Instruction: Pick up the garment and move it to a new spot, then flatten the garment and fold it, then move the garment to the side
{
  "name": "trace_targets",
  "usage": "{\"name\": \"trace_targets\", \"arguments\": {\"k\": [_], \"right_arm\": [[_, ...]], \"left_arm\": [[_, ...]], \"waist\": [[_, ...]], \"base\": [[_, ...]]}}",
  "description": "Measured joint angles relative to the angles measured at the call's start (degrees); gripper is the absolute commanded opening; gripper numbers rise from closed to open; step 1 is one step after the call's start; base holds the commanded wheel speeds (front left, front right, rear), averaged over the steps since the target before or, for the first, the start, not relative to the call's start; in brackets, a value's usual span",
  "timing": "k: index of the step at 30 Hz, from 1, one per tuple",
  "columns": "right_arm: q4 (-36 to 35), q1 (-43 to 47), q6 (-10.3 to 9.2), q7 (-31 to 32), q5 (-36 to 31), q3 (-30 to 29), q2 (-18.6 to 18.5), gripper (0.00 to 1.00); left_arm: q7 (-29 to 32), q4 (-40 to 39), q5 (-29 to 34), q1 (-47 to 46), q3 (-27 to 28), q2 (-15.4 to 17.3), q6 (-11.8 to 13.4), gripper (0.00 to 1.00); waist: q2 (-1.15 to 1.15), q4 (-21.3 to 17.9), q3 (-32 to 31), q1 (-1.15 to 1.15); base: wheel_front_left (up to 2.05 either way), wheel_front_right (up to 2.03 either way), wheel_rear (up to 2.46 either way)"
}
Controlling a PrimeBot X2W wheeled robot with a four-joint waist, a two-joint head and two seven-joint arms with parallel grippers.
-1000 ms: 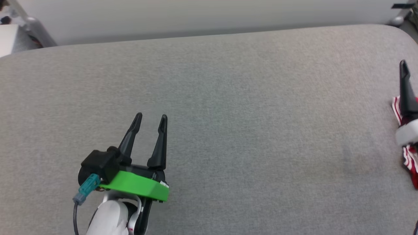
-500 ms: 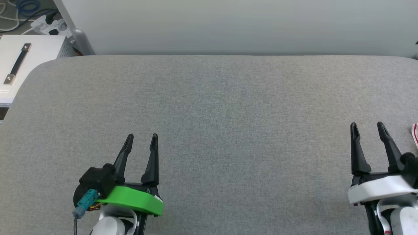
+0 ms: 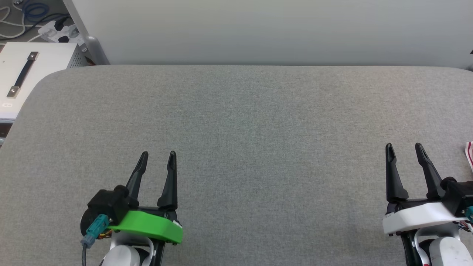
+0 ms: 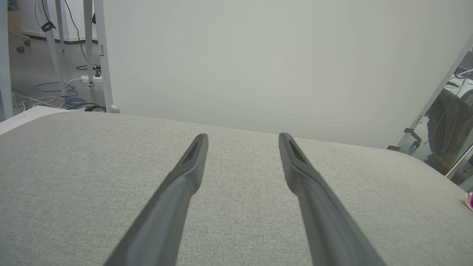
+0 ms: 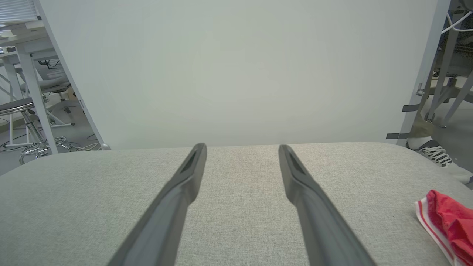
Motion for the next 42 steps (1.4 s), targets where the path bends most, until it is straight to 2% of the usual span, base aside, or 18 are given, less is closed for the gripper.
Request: {"name": "trace_targets", "arguments": {"k": [23,24,42], "right_arm": [[-0.3,0.0,0.0,0.0,0.5,0.8,0.1,1.0],[-0.3,0.0,0.0,0.0,0.5,0.8,0.1,0.0],[-0.4,0.0,0.0,1.6,-0.2,0.9,0.3,0.0]], "left_arm": [[0.0,0.0,0.1,0.1,0.0,-0.2,0.0,1.0],[0.0,-0.1,0.1,0.1,0.0,-0.2,0.0,0.0],[1.7,-0.6,1.3,0.1,0.1,-0.1,0.6,0.0]], "waist": [[0.0,0.0,-0.1,0.0],[0.0,0.0,0.0,0.0],[0.0,-0.4,-0.5,0.0]], "base": [[0.0,0.0,0.0],[0.0,0.0,0.0],[0.0,0.0,0.0]]}}
